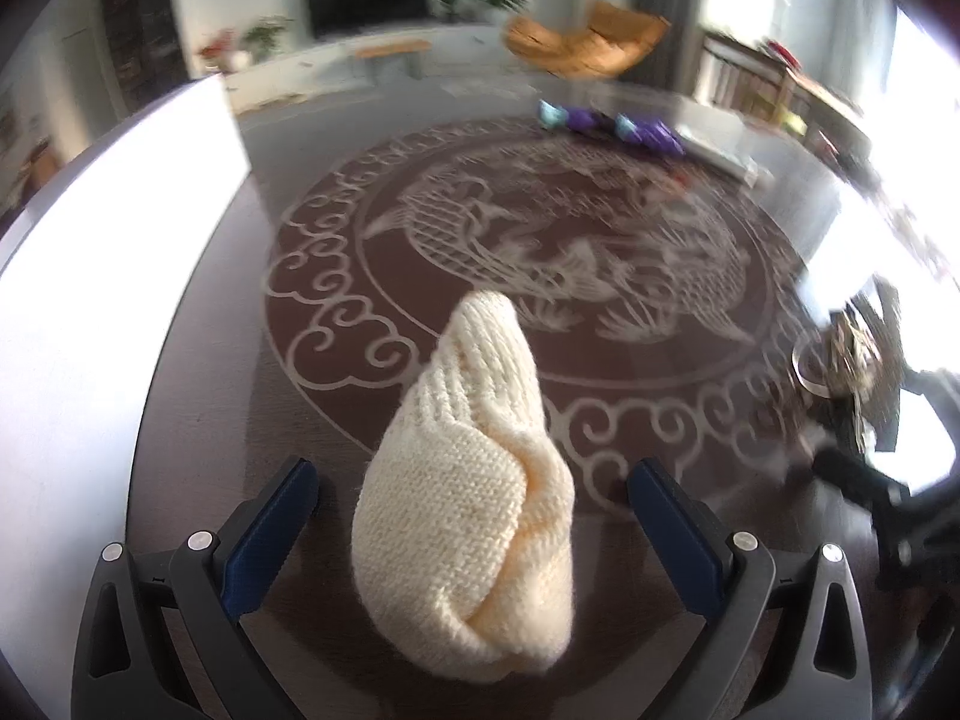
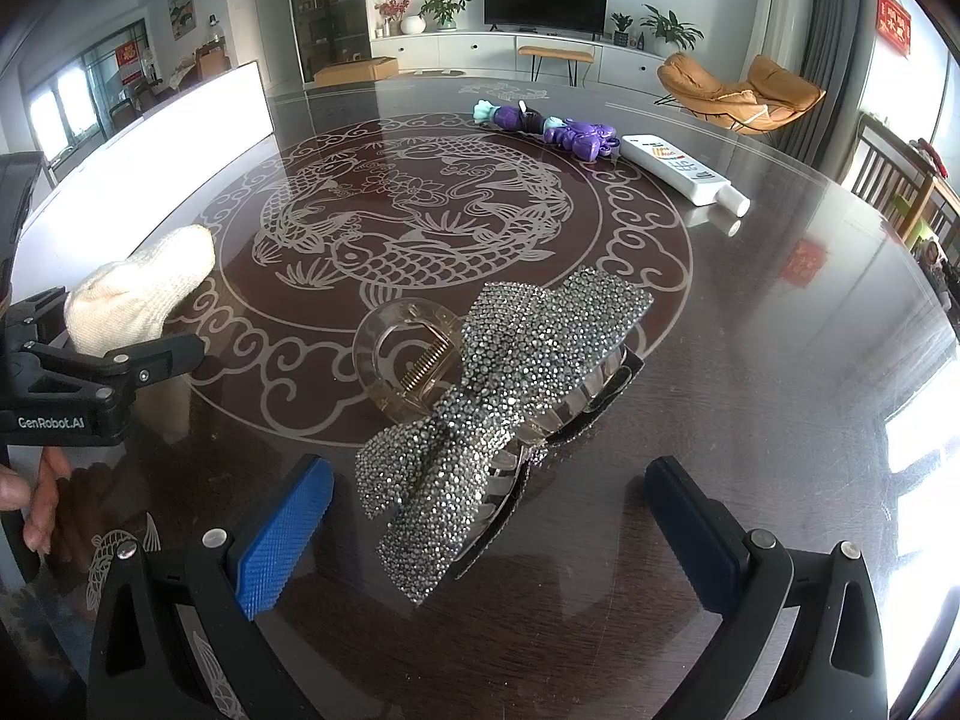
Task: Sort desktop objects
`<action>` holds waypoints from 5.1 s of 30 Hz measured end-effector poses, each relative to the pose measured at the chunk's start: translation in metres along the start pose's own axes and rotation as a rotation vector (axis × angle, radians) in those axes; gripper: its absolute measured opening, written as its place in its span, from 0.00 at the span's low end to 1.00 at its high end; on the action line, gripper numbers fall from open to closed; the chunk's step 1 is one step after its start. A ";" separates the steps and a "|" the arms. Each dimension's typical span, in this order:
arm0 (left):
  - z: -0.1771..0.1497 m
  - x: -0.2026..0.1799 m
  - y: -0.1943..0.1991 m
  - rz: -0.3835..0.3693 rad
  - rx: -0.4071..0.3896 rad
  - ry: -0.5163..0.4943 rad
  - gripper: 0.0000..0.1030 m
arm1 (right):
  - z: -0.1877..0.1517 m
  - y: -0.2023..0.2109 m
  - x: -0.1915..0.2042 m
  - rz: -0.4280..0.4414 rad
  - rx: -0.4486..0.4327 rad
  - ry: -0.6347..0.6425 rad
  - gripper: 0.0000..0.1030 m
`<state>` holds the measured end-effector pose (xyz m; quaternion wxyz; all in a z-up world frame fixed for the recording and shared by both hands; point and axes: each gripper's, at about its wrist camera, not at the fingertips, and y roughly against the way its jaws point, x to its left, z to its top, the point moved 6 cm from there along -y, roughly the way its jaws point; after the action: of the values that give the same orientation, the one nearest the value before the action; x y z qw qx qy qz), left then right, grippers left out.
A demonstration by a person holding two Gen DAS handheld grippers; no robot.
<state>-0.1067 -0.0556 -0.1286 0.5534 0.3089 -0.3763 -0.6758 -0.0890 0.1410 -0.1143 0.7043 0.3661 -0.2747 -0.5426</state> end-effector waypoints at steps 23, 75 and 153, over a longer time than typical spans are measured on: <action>-0.009 0.056 0.163 -0.223 -0.286 0.275 0.34 | 0.067 0.108 0.076 0.228 -0.203 -0.038 0.54; -0.022 -0.039 0.036 -0.069 -0.037 0.125 1.00 | 0.004 0.003 -0.035 -0.057 -0.009 -0.017 1.00; 0.067 -0.042 -0.030 0.057 -0.073 0.073 1.00 | 0.165 -0.117 -0.163 -0.030 0.002 -0.032 1.00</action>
<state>-0.1695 0.0002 -0.1184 0.5967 0.3019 -0.3397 -0.6614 -0.3271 0.2460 -0.1118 0.6911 0.3622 -0.2811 -0.5588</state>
